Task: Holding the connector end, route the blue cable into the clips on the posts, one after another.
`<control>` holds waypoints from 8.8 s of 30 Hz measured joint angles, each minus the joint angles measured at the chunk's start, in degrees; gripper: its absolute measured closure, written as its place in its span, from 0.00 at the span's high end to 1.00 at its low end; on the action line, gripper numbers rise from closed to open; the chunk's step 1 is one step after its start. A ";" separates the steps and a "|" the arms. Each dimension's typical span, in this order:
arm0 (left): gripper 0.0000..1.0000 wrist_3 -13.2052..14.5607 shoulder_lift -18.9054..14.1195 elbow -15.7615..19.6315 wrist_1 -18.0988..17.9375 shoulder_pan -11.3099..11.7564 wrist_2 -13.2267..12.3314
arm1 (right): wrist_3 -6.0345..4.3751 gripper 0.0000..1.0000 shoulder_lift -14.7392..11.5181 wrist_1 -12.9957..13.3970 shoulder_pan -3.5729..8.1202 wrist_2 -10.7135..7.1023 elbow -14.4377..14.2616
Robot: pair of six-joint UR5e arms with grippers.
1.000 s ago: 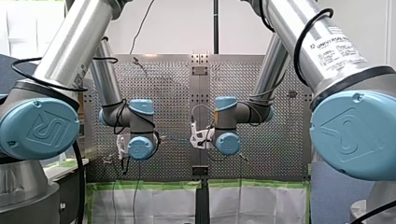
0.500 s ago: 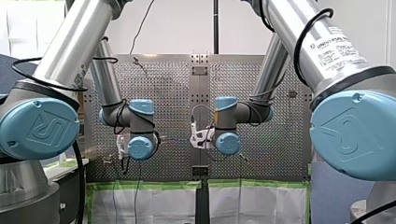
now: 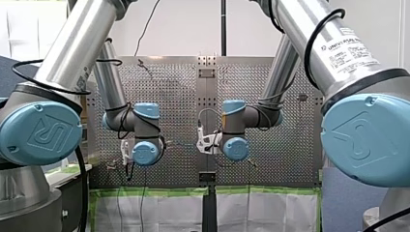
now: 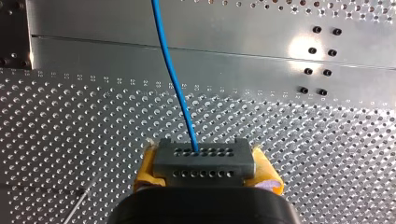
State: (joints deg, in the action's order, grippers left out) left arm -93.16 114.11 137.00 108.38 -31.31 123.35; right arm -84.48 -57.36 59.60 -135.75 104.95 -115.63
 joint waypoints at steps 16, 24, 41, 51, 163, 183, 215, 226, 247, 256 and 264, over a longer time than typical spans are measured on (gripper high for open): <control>0.00 0.00 0.00 0.00 0.00 0.00 0.00 | 0.00 0.00 0.00 0.00 0.00 0.00 0.00; 0.00 0.00 0.00 0.00 0.00 0.00 0.00 | 0.00 0.00 0.00 0.00 0.00 0.00 0.00; 0.00 0.00 0.00 0.00 0.00 0.00 0.00 | 0.00 0.00 0.00 0.00 0.00 0.00 0.00; 0.00 0.00 0.00 0.00 0.00 0.00 0.00 | 0.00 0.00 0.00 0.00 0.00 0.00 0.00; 0.00 0.03 -1.42 0.08 12.76 3.58 -5.02 | -4.54 0.00 3.15 -13.69 -12.35 16.54 5.74; 0.00 -2.43 -12.93 0.09 20.10 6.25 -7.06 | -9.59 0.00 -7.97 -16.90 -7.60 10.79 6.79; 0.00 4.86 -24.68 0.09 23.55 20.65 -15.07 | -13.68 0.00 -6.46 -21.65 -1.94 -6.20 16.70; 0.00 2.70 -24.76 -0.26 23.71 24.91 -15.60 | -12.75 0.00 -5.52 -24.80 -2.19 -9.73 20.94; 0.00 -3.67 -29.98 -5.34 30.89 25.29 -15.94 | -11.21 0.00 -8.27 -34.11 -3.21 -9.91 29.51; 0.00 -6.19 -34.46 -9.18 35.94 25.44 -16.42 | -11.28 0.00 -8.72 -36.70 -3.34 -10.02 31.78; 0.00 -10.00 -34.78 -12.87 38.77 25.56 -17.13 | -11.27 0.00 -8.82 -38.97 -3.42 -10.27 34.01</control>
State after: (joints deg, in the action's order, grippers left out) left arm -103.16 79.33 124.13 147.15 -5.75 106.22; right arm -95.75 -66.18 20.63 -139.17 94.68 -81.62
